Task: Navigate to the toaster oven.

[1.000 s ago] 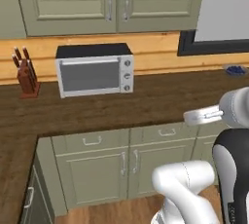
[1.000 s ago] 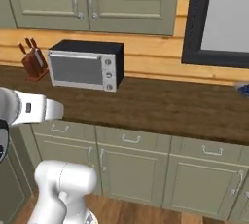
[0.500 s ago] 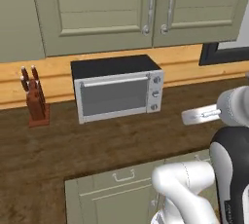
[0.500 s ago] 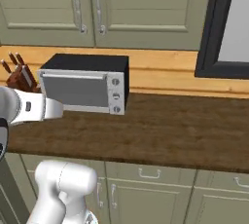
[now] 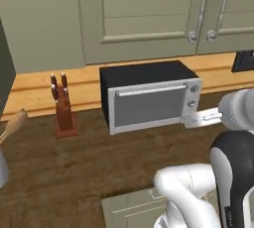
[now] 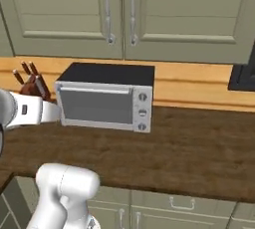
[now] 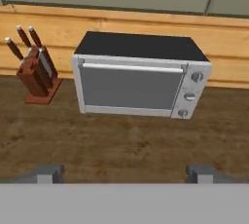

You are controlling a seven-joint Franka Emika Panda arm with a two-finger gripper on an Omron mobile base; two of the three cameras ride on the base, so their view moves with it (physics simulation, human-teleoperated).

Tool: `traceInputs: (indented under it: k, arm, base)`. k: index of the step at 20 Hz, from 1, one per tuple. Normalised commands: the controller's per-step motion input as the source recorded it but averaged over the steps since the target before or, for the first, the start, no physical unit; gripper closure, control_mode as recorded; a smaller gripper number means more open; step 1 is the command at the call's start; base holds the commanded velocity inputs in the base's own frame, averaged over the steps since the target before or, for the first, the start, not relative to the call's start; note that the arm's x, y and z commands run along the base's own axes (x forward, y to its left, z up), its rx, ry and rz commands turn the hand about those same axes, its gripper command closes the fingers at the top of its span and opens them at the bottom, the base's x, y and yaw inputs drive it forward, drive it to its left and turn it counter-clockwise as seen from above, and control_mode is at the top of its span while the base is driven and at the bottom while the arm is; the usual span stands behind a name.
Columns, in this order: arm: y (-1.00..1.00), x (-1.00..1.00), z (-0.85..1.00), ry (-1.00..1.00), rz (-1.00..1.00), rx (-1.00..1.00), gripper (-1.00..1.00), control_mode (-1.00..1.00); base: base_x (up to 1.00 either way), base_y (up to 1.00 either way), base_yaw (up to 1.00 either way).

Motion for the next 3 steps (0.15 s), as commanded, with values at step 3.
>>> traceInputs:
  k: [3]
  arm:
    - [0.0, 0.0, 0.0, 0.0, 0.0, 0.0, -1.0, 1.0]
  base:
    - [1.0, -0.76, 0.2]
